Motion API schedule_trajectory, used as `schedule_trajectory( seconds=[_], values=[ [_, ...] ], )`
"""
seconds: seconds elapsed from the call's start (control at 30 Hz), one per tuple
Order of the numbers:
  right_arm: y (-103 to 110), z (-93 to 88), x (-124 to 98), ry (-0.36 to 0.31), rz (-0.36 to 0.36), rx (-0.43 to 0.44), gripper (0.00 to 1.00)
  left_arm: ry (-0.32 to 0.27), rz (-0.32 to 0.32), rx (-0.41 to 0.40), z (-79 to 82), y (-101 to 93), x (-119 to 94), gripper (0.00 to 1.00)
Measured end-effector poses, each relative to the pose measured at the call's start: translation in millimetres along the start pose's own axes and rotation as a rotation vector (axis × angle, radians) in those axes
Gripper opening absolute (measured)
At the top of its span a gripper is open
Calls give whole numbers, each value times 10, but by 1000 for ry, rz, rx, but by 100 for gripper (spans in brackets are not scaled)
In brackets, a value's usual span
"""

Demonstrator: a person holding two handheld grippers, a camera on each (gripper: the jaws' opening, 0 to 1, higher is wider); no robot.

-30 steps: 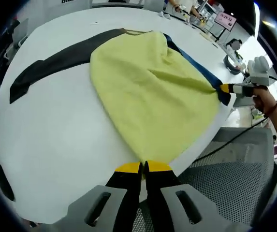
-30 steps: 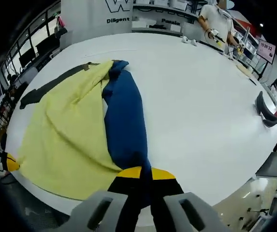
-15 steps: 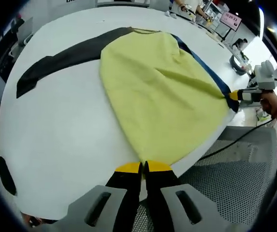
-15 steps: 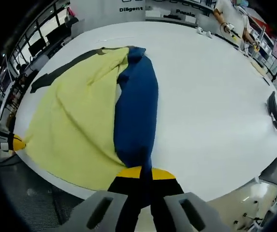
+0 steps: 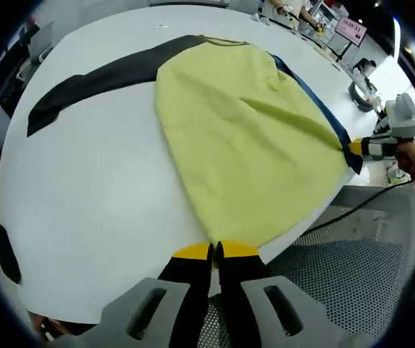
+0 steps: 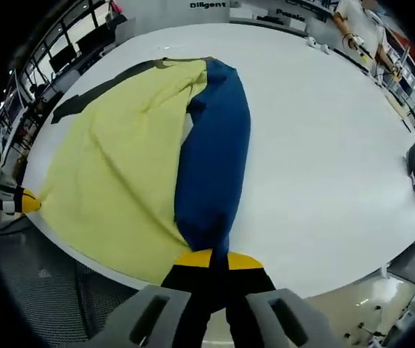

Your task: Fold the garment on the visible template until the final outline fits inside the template.

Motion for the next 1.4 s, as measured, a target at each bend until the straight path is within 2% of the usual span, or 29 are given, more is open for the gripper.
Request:
schedule_trajectory(
  seconds=[0.03,0.13,0.2,0.27,0.4,0.5,0.53,0.57,0.7,0.87,0.97,1.13,1.23,1.4],
  values=[
    [1,3,3,0,3,-6,0,-27,2,-29,21,2,4,4],
    [18,28,-40,-9,13,-8,4,-55,8,-29,50,22,-40,7],
    [4,105,-94,-51,5,-2,14,-67,14,-15,71,35,-59,13],
    [24,204,-139,-95,26,-3,21,-94,23,-20,132,76,-107,18],
    [69,443,-192,-165,75,-35,27,-193,29,-74,352,202,-197,33],
    [74,545,-185,-165,90,-45,31,-251,57,-87,500,349,-238,46],
    [79,584,-181,-166,98,-52,32,-258,69,-83,530,395,-244,50],
    [82,650,-174,-178,105,-61,33,-268,81,-36,568,447,-241,55],
    [103,884,-152,-205,125,-88,41,-288,112,-66,666,624,-213,61],
    [115,1229,-101,-262,142,-146,53,-329,131,-113,822,836,-157,77],
    [123,1459,-68,-303,153,-178,60,-343,133,-143,941,959,-123,83],
    [121,1815,20,-356,189,-181,61,-368,190,-153,1134,1189,-92,83],
    [105,2022,115,-372,207,-180,61,-372,198,-167,1247,1324,-55,82],
    [79,2254,241,-383,236,-156,60,-385,219,-174,1401,1458,-19,81]
  ],
)
Point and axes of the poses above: the point that each gripper's makers call its tool centre point, and the gripper's own axes: x roughly forward along the fingers, y roughly to its left, z roughly out of its top, the point moved 5 cm from there along -x, roughly backward along the fingers, and after that the axes turned 12 degrees about z, right-handed, at the moved point
